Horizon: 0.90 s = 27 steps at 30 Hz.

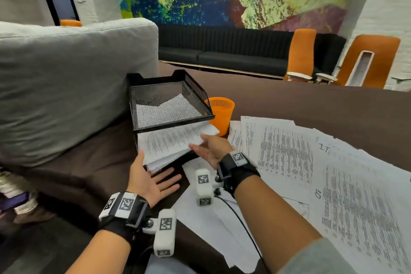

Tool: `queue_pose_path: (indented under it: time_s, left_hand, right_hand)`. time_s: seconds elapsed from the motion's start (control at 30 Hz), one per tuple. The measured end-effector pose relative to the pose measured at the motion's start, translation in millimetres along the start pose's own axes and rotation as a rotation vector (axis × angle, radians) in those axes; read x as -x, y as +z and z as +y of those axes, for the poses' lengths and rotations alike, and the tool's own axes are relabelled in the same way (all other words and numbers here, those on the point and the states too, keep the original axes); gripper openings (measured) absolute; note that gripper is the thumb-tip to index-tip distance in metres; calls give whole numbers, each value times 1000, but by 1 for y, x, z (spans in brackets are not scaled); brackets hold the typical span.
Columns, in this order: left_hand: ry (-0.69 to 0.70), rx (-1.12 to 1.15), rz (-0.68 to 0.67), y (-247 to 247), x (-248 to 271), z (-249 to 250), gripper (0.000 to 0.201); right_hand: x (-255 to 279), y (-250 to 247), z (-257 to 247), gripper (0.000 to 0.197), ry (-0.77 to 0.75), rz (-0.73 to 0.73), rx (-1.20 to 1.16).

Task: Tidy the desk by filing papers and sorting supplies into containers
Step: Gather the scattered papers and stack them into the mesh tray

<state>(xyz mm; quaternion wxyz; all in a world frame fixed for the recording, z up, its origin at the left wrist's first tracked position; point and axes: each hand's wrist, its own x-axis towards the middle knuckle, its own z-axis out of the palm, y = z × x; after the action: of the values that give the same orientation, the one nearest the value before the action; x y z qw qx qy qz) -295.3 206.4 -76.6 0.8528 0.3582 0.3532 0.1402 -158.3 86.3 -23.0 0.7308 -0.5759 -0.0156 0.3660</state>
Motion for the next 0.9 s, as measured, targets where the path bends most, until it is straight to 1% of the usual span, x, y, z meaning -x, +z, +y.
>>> queue_pose_path:
  time_s: [0.03,0.1,0.2,0.27,0.37,0.4,0.5,0.63,0.77,0.9]
  left_hand:
    - [-30,16,35,0,-2,-4,85]
    - [-78,2,52,2,-3,-9,82]
    - [-77,-32,-15,8,-6,-12,64]
    - [-42,-79,-67,16,-6,-14,50]
    - [6,-191,-123,34,-1,-20,37]
    - [16,-227,-138,41,1,-23,35]
    - [31,-333,-174,65,6,-35,31]
    - [10,-402,-241,96,10,-50,26]
    - [27,-471,-281,127,8,-65,22]
    - [-41,-443,-409,158,7,-83,25]
  right_hand:
    - [-3,5,2,43,16,-18,-8]
    - [-4,9,9,51,64,-62,51]
    - [-1,1,24,58,90,-144,205]
    - [5,-14,27,52,36,-141,292]
    - [24,-42,17,27,-67,-99,388]
    - [30,-52,11,23,-99,-75,408]
    - [50,-87,-7,23,-180,37,461]
    - [70,-141,-24,24,-255,211,472]
    - [87,-192,-27,23,-285,399,510]
    - [96,-236,-18,17,-309,578,576]
